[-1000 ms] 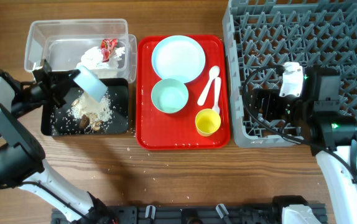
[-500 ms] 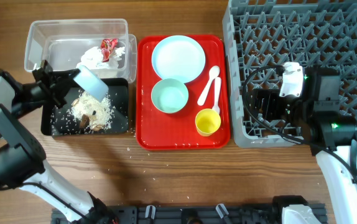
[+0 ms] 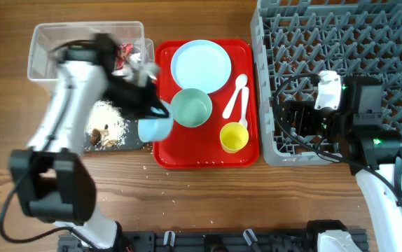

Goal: Sort waste into correct bins and load items into the dishwasher rack
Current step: 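Set the empty blue bowl back on the red tray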

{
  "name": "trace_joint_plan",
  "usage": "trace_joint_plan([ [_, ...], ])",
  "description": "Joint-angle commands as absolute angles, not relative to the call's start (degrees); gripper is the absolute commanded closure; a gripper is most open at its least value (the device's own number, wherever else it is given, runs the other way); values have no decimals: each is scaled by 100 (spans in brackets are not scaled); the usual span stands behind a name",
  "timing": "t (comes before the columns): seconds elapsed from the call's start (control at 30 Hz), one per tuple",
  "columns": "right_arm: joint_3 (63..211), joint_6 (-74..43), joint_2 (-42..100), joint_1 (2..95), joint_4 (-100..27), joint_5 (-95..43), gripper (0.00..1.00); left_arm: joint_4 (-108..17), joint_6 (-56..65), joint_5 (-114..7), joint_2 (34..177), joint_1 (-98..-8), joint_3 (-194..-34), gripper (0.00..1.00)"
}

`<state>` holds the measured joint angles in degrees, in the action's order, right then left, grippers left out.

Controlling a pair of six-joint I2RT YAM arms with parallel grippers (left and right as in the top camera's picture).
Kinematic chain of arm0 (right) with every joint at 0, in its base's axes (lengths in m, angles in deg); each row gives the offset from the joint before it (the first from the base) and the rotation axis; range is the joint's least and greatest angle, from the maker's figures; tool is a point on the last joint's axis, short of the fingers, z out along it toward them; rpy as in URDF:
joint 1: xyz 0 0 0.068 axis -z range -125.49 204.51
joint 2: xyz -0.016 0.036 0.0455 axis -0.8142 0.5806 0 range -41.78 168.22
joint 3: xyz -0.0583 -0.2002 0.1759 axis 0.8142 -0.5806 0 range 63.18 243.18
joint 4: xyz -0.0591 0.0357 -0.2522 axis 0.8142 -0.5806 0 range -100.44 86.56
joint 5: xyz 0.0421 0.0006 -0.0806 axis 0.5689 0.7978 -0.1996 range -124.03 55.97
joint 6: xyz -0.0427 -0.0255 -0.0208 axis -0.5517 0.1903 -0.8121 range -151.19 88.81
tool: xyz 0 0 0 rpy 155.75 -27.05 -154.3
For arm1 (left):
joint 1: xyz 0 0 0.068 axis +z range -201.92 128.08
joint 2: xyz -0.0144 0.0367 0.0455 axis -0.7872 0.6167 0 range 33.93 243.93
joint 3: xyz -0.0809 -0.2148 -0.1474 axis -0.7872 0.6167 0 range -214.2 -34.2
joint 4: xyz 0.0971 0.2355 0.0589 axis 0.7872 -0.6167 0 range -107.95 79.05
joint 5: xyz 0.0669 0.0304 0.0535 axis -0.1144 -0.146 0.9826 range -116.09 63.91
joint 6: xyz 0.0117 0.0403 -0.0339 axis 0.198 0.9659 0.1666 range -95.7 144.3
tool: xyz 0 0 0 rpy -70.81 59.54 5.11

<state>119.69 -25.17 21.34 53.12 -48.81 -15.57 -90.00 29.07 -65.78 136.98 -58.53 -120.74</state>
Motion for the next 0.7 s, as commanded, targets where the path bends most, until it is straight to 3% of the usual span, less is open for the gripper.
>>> trace_joint_plan([
  [0.0, 11989, -2460, 2166, 5330, -4920, -1444, 0, -8491, 237, -3548, 13615, -7331, -11591, 96],
  [0.2, 11985, -2484, 2166, 5330, -4914, -1450, 0, -6817, -646, -3240, 13617, -8706, -10660, 93],
  [0.3, 11985, -2501, 2166, 5330, -4911, -1463, 0, -6631, -644, -3266, 13615, -8852, -10660, 59],
  [0.43, 11985, -2501, 2166, 5330, -4872, -1463, 0, -7195, -327, -3432, 13569, -8612, -11692, 44],
  [0.5, 11985, -2501, 2166, 5330, -4861, -1466, 0, -6742, 958, -4149, 13621, -8636, -12157, 25],
  [0.67, 11985, -2508, 2166, 5330, -4868, -1466, 0, -6500, 1238, -4147, 14404, -9007, -12142, 29],
])
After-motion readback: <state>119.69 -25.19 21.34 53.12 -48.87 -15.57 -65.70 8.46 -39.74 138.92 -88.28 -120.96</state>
